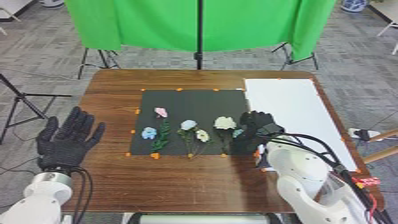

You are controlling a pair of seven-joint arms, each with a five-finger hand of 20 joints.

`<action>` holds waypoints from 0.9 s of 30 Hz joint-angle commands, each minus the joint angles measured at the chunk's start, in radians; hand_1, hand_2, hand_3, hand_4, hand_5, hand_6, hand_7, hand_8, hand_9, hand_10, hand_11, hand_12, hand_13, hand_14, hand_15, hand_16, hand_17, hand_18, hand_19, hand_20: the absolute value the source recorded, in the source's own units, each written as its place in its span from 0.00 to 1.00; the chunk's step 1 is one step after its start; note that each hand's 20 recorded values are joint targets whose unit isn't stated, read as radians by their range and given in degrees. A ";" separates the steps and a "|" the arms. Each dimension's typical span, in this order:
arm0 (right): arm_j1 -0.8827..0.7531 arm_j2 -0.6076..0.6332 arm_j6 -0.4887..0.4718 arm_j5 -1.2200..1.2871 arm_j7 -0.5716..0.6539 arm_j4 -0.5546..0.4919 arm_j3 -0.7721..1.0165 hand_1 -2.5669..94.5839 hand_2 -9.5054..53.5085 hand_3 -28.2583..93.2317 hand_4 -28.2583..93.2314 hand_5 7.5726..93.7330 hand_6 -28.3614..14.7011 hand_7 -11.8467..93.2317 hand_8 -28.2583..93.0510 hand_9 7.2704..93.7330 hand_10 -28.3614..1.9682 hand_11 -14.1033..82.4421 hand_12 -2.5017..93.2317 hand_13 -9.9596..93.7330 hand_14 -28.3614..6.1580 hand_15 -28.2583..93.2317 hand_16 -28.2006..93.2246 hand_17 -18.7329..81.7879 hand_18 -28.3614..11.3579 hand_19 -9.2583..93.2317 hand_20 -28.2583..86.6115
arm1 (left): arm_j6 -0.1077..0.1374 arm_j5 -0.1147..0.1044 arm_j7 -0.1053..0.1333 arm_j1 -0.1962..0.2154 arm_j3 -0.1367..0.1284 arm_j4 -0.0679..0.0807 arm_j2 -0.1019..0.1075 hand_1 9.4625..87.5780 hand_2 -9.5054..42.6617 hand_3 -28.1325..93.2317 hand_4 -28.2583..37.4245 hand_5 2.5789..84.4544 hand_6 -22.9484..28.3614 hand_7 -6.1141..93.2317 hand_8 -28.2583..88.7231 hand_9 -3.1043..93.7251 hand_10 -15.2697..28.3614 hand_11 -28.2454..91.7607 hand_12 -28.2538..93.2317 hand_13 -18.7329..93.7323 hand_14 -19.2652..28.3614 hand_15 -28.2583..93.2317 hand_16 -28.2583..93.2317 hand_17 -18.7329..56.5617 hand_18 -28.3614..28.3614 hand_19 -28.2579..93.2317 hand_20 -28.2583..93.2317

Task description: Arrange flowers

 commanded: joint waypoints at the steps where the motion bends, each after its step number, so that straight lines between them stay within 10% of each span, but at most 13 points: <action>1: -0.005 0.004 0.085 0.032 0.030 -0.036 0.053 0.40 0.00 0.85 0.00 0.53 0.45 0.24 0.14 0.59 0.28 0.38 0.22 0.64 0.37 0.70 0.40 0.51 0.07 0.94 0.56 | 0.007 -0.003 0.004 0.016 -0.005 -0.001 -0.007 0.23 0.44 0.87 0.00 0.58 0.64 0.26 0.16 0.49 0.73 0.51 0.37 0.46 0.78 0.71 0.19 0.18 0.82 0.60 0.42; 6: 0.002 -0.034 0.291 0.247 -0.144 0.034 0.161 0.32 0.08 0.87 0.01 0.51 0.46 0.25 0.15 0.56 0.27 0.36 0.22 0.62 0.36 0.67 0.38 0.49 0.12 0.87 0.53 | -0.036 0.031 -0.009 0.018 -0.013 0.010 -0.001 0.24 0.44 0.86 0.00 0.58 0.63 0.26 0.16 0.49 0.73 0.51 0.36 0.46 0.79 0.70 0.18 0.18 0.82 0.60 0.41; 11: -0.008 -0.122 0.389 0.516 -0.264 0.088 0.292 0.29 0.19 0.92 0.00 0.43 0.52 0.30 0.12 0.42 0.32 0.30 0.18 0.48 0.35 0.53 0.33 0.39 0.22 0.66 0.43 | -0.097 0.212 -0.071 -0.067 -0.012 0.069 0.068 0.22 0.44 0.85 0.00 0.54 0.61 0.19 0.16 0.47 0.70 0.40 0.32 0.46 0.74 0.53 0.16 0.19 0.78 0.57 0.37; 14: -0.034 -0.174 0.381 0.718 -0.302 0.084 0.375 0.26 0.21 0.92 0.00 0.40 0.56 0.31 0.11 0.39 0.36 0.28 0.17 0.44 0.39 0.47 0.33 0.36 0.24 0.59 0.40 | -0.112 0.262 -0.076 -0.112 -0.010 0.088 0.097 0.22 0.45 0.85 0.00 0.52 0.61 0.18 0.16 0.45 0.69 0.39 0.32 0.44 0.72 0.50 0.16 0.19 0.78 0.56 0.36; 22: -0.116 -0.256 0.476 1.167 -0.351 0.046 0.470 0.24 0.23 0.94 0.00 0.44 0.59 0.30 0.11 0.35 0.43 0.25 0.14 0.39 0.43 0.39 0.33 0.34 0.29 0.48 0.38 | -0.155 0.193 -0.067 -0.201 -0.005 0.188 0.160 0.20 0.44 0.85 0.00 0.52 0.61 0.18 0.17 0.43 0.70 0.38 0.32 0.43 0.72 0.50 0.16 0.18 0.78 0.56 0.35; 27: -0.168 -0.285 0.468 1.159 -0.370 0.004 0.502 0.23 0.22 0.95 0.00 0.43 0.60 0.29 0.11 0.33 0.49 0.24 0.13 0.37 0.46 0.34 0.33 0.34 0.32 0.42 0.38 | -0.163 0.182 -0.043 -0.209 -0.020 0.207 0.166 0.20 0.44 0.84 0.00 0.50 0.61 0.18 0.17 0.42 0.69 0.37 0.32 0.42 0.72 0.48 0.17 0.18 0.78 0.55 0.34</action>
